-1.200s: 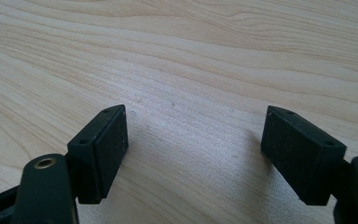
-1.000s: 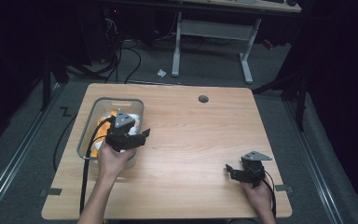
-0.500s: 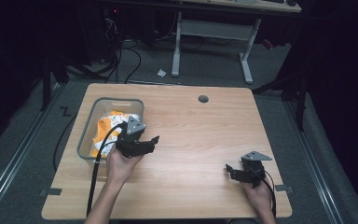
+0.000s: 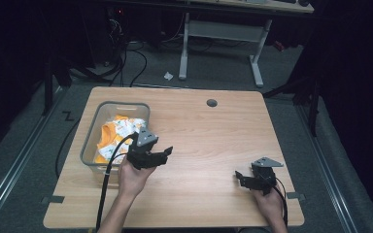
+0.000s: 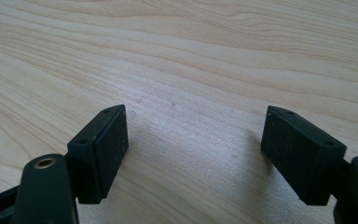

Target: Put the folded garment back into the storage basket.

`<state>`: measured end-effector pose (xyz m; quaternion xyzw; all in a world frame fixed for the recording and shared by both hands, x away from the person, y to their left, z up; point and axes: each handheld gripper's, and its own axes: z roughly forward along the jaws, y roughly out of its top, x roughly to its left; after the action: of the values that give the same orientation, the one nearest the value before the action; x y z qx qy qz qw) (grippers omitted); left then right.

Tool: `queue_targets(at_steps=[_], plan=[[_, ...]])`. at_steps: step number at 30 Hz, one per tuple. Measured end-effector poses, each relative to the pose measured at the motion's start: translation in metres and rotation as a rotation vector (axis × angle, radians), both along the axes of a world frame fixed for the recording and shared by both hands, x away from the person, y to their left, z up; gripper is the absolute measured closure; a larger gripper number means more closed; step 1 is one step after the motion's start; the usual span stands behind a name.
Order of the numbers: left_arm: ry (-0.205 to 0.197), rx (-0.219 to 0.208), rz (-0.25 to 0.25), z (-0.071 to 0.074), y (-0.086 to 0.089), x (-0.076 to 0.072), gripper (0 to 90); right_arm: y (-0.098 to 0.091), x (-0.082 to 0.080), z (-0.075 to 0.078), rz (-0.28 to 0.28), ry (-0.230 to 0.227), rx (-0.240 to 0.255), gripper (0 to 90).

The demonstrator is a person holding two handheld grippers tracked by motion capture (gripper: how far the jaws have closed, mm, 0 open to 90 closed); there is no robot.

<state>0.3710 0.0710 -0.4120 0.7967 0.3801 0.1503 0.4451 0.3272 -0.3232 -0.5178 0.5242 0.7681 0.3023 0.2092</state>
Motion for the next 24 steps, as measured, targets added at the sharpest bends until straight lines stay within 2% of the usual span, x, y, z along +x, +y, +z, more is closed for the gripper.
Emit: queue_targets(at_steps=[15, 18, 24], plan=[[0.032, -0.030, -0.030, -0.018, -0.014, -0.006, 37.3, 0.000, 0.000, 0.000, 0.000, 0.000, -0.001, 23.3], [0.024, -0.028, -0.031, -0.022, -0.017, -0.008, 37.4, 0.000, 0.000, 0.000, -0.001, -0.001, 0.000, 23.3], [0.042, -0.023, -0.041, -0.033, -0.023, -0.011, 37.7, 0.000, 0.000, 0.000, -0.001, 0.000, 0.000, 23.3]])
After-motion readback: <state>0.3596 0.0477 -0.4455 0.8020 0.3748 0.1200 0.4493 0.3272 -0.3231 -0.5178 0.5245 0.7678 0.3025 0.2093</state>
